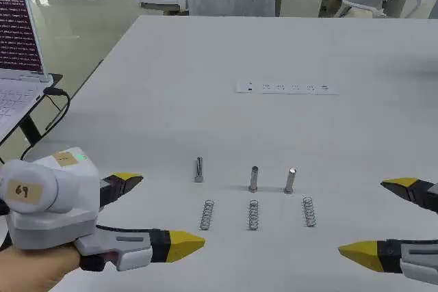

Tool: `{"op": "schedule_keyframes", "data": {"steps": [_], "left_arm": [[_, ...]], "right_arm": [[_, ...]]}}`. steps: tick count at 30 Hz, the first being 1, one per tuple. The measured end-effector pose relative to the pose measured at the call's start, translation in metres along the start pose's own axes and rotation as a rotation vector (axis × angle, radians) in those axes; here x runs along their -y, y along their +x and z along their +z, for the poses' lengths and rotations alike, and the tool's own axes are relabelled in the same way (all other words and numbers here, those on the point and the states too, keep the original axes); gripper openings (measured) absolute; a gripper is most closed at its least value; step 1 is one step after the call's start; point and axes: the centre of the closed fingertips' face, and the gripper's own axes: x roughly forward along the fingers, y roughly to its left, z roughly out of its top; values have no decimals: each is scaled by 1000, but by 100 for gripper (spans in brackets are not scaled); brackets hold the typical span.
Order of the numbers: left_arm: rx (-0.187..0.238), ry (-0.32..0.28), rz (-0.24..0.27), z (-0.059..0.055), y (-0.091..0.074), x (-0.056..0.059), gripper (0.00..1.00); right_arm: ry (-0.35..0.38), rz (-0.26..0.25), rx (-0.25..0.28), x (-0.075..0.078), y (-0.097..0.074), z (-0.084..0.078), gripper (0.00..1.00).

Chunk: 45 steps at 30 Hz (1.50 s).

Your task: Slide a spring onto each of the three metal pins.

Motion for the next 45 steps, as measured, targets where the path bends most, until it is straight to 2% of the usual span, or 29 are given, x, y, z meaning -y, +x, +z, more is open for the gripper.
{"op": "schedule_keyframes", "data": {"steps": [45], "left_arm": [[1,4,-3,2,1,0,89]], "right_arm": [[-11,5,-16,-2,-1,0,77]]}}
